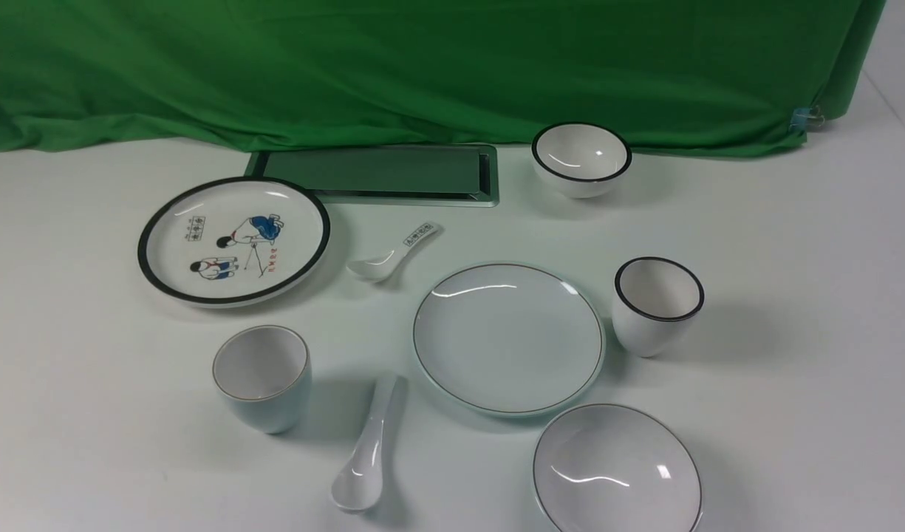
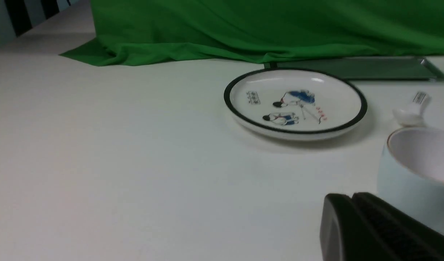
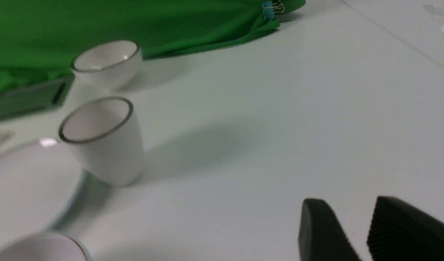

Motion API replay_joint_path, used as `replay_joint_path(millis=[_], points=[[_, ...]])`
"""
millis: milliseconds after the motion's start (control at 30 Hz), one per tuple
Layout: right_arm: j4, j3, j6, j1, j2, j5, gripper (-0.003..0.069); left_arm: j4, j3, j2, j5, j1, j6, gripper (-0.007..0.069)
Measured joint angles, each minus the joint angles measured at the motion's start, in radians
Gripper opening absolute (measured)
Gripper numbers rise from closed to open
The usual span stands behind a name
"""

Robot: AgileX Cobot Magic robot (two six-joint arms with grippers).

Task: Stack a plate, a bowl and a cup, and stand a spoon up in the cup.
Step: Use the right arm to grab a blue rice bowl

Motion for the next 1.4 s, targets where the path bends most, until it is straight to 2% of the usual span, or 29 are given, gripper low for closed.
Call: replay_joint_path(millis=[67,100,167,233,333,533,733,867,967,1033,1067,1133,1200,1233,1300,1367,1400], points=[[0.055,0.0,0.24,0.0,0.0,0.0,0.0242,-0.133,0.0,0.0,-0.088,0.0,-0.104,-0.0029],[0.069,0.0,0.321,0.0,0.0,0.0,0.0242,-0.202,0.0,0.0,-0.126,0.0,-0.148,-0.0029],[0.096,0.0,0.574,0.0,0.0,0.0,0.0242,-0.365,0.0,0.0,-0.201,0.0,-0.325,-0.0029],[0.106,0.0,0.74,0.0,0.0,0.001,0.0242,-0.494,0.0,0.0,-0.268,0.0,-0.472,-0.0029],[0.106,0.0,0.792,0.0,0.0,0.007,0.0242,-0.519,0.0,0.0,-0.311,0.0,-0.536,-0.0029],[0.106,0.0,0.596,0.0,0.0,0.008,0.0242,-0.404,0.0,0.0,-0.34,0.0,-0.567,-0.0029],[0.105,0.0,0.449,0.0,0.0,-0.027,0.0239,-0.359,0.0,0.0,-0.336,0.0,-0.573,-0.0029],[0.105,0.0,0.354,0.008,0.0,-0.077,0.0227,-0.309,-0.001,0.0,-0.37,0.0,-0.64,-0.0029],[0.105,-0.017,0.276,0.027,0.0,-0.075,0.0192,-0.177,-0.037,0.0,-0.382,0.0,-0.679,-0.0028],[0.105,-0.073,0.137,0.051,0.003,-0.076,0.0106,0.039,-0.139,-0.001,-0.322,0.0,-0.694,-0.0028],[0.105,-0.078,0.126,0.052,0.004,-0.076,0.0099,0.056,-0.149,-0.001,-0.312,0.0,-0.694,-0.0028],[0.105,-0.146,-0.01,0.069,0.047,-0.076,0.0028,0.222,-0.267,0.042,-0.156,0.0,-0.691,-0.0028],[0.105,-0.209,-0.133,0.079,0.115,-0.076,0.0013,0.293,-0.354,0.124,-0.018,0.0,-0.641,-0.0028],[0.105,-0.258,-0.223,0.082,0.178,-0.074,0.0013,0.308,-0.408,0.196,0.061,0.0,-0.576,-0.0028],[0.105,-0.318,-0.308,0.085,0.249,-0.063,0.0013,0.301,-0.468,0.274,0.122,0.0,-0.491,-0.0028],[0.105,-0.4,-0.426,0.086,0.374,-0.021,0.0013,0.25,-0.553,0.402,0.218,0.0,-0.315,-0.0027],[0.105,-0.408,-0.435,0.086,0.386,-0.016,0.0013,0.244,-0.562,0.402,0.228,0.0,-0.315,-0.0027]])
